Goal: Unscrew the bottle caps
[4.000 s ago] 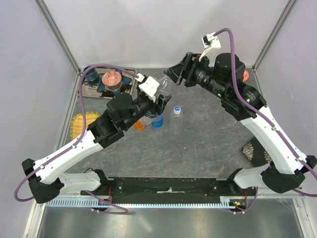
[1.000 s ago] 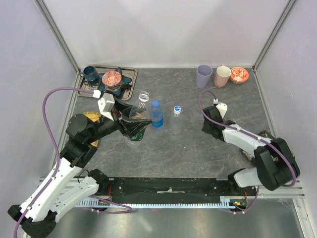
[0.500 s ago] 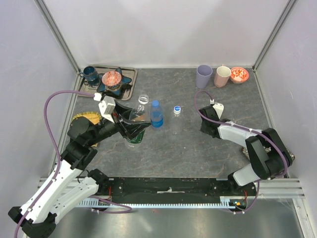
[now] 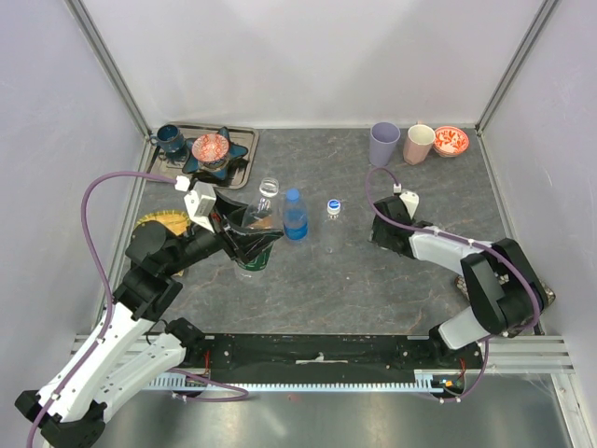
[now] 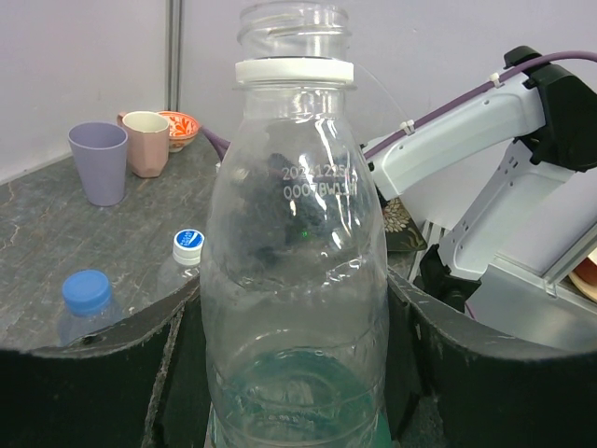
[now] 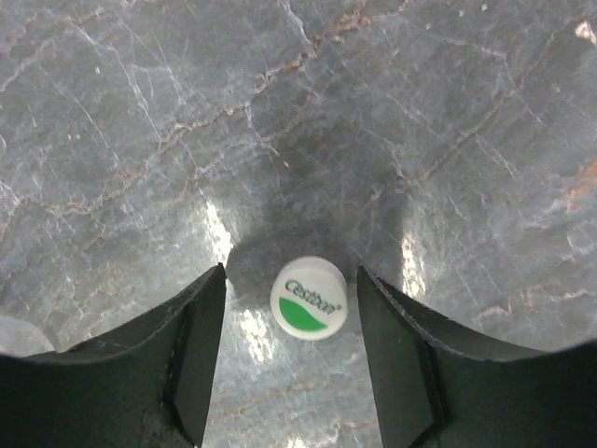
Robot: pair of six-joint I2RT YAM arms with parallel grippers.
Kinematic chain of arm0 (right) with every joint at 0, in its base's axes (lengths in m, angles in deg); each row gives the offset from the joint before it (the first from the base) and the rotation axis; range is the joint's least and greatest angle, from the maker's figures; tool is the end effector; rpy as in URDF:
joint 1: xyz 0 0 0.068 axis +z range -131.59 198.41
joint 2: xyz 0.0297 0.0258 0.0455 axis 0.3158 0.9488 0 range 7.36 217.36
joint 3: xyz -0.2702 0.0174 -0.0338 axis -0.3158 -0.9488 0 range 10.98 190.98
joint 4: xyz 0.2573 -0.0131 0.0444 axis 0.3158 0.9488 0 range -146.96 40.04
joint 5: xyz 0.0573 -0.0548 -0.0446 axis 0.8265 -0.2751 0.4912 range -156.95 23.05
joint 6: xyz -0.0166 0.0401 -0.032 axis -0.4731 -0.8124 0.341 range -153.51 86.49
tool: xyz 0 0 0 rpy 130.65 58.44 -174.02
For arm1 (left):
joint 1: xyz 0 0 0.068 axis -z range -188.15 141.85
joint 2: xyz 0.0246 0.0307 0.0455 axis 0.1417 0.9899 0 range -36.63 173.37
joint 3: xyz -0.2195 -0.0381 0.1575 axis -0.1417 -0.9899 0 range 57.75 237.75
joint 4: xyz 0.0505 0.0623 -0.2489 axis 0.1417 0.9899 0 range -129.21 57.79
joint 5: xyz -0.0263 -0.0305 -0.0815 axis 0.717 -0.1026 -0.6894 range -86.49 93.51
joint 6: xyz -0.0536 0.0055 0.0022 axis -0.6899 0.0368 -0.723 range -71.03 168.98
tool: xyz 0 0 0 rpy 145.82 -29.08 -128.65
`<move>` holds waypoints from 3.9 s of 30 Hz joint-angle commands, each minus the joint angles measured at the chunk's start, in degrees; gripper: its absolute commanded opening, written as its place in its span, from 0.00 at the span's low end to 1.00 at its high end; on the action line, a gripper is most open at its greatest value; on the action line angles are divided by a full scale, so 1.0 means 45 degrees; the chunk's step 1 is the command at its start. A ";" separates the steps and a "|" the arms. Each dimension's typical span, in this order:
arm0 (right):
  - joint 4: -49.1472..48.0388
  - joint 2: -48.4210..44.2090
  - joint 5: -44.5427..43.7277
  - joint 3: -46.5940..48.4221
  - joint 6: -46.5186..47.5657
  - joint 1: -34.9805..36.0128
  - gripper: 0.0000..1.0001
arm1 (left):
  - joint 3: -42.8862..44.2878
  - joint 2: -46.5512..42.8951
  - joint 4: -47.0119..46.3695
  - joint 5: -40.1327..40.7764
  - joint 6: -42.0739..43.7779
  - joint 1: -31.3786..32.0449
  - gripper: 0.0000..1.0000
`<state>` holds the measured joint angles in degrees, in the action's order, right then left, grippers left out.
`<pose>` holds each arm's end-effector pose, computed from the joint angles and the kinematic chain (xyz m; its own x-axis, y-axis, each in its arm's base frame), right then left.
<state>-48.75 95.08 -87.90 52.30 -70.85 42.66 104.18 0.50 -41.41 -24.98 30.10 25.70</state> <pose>0.2643 0.1051 0.1538 -0.7091 0.3018 -0.6372 0.2959 0.9477 0.1196 0.1108 -0.0948 0.3927 -0.1272 -0.2570 -0.9580 0.8842 0.4084 -0.2269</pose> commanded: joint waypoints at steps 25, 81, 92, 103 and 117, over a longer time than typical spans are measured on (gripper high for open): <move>0.1184 -0.7287 1.0378 0.8044 0.0720 0.0587 0.98 | 0.3781 0.6045 -0.0605 -0.5760 0.0346 0.0835 0.34; 0.2299 -0.1391 -0.9348 1.1385 0.6053 0.1917 0.00 | 0.2905 0.0756 0.3184 0.7464 0.2144 0.1600 1.00; -0.0299 0.1440 -0.8939 1.0583 0.5037 -0.0329 0.00 | 0.1401 -0.0300 0.3652 0.7327 0.1831 0.1600 0.99; -0.0320 0.3396 -0.7747 1.0818 0.4042 -0.1287 0.00 | 0.0853 -0.0165 0.3691 0.7211 0.1870 0.1600 0.99; -0.0184 0.4373 -0.6733 1.0915 0.3514 -0.1599 0.00 | 0.0833 0.0792 0.3516 0.6859 0.1811 0.1600 0.99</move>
<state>-48.75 113.55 -119.90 98.90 -53.78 36.19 107.96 3.45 -23.96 6.37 37.36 33.02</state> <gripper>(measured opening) 0.401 0.993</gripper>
